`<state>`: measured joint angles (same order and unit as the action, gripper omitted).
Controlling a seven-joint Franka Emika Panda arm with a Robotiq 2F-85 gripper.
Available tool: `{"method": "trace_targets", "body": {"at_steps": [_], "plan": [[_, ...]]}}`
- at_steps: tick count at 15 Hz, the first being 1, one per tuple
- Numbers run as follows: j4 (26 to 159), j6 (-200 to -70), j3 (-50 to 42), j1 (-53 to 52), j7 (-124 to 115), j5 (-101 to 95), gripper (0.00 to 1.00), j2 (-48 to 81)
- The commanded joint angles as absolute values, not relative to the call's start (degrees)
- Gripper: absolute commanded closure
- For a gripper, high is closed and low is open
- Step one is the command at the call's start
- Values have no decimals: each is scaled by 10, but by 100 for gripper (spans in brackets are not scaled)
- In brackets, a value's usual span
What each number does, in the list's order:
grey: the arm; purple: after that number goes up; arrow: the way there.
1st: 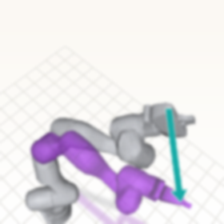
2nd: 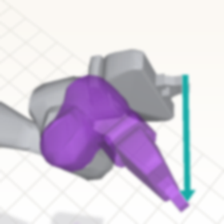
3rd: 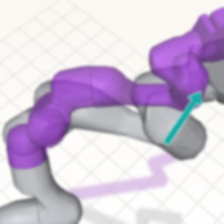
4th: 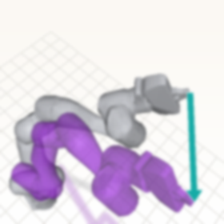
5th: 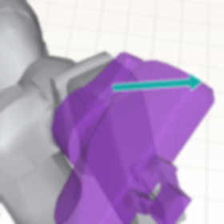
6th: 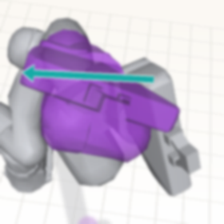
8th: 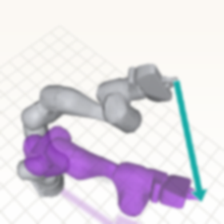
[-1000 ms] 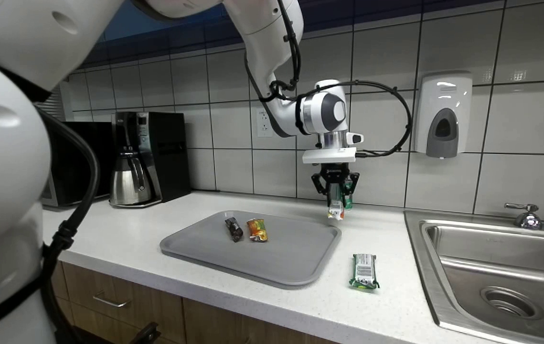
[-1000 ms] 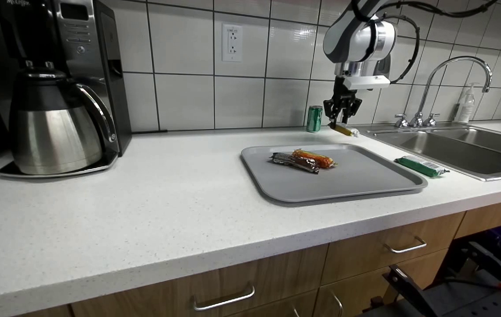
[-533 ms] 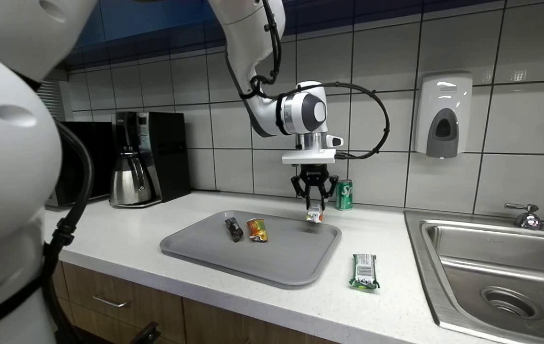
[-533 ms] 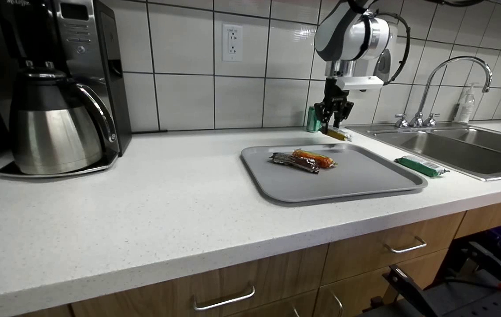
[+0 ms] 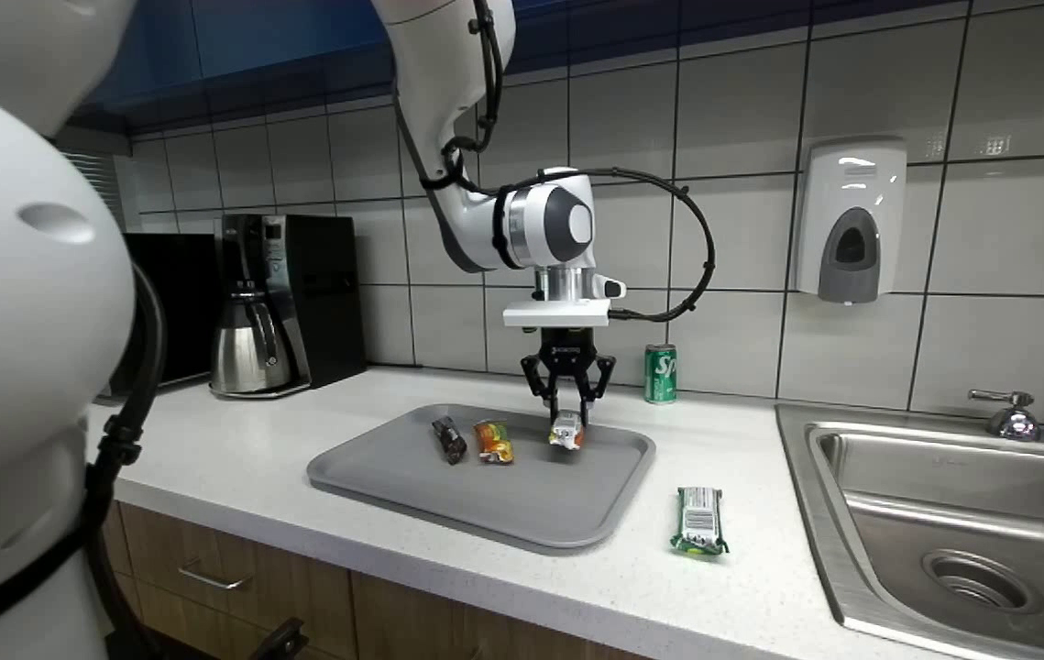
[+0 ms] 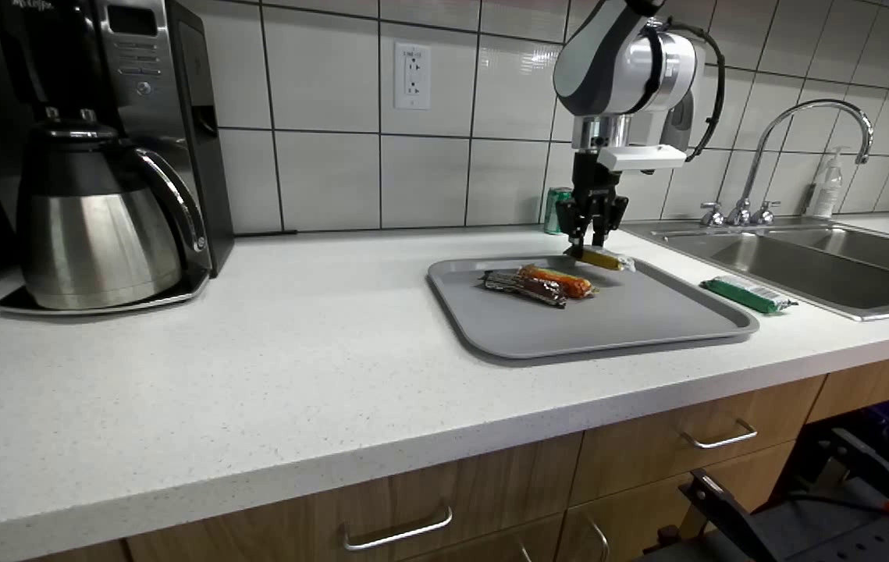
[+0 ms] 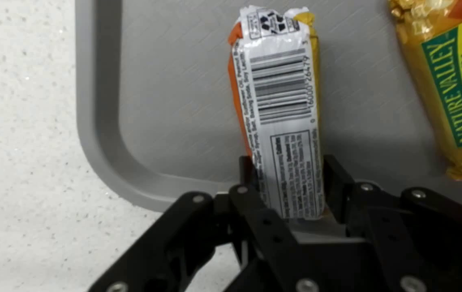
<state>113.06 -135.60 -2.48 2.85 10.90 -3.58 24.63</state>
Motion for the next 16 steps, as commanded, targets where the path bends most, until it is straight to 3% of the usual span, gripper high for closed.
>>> {"method": "trace_targets", "body": {"at_steps": [1, 8, 9, 11, 14, 16], "plan": [[1191, -1363, -18, 20, 106, -56, 81, 197], [1221, -1359, -15, 11, 110, -73, 81, 179], [1223, -1357, -16, 10, 110, -79, 31, 179], [1225, -1357, -15, 9, 110, -85, 23, 178], [1217, -1354, -18, 7, 109, -101, 2, 178], [1209, -1351, -17, 9, 119, -110, 0, 176]]}}
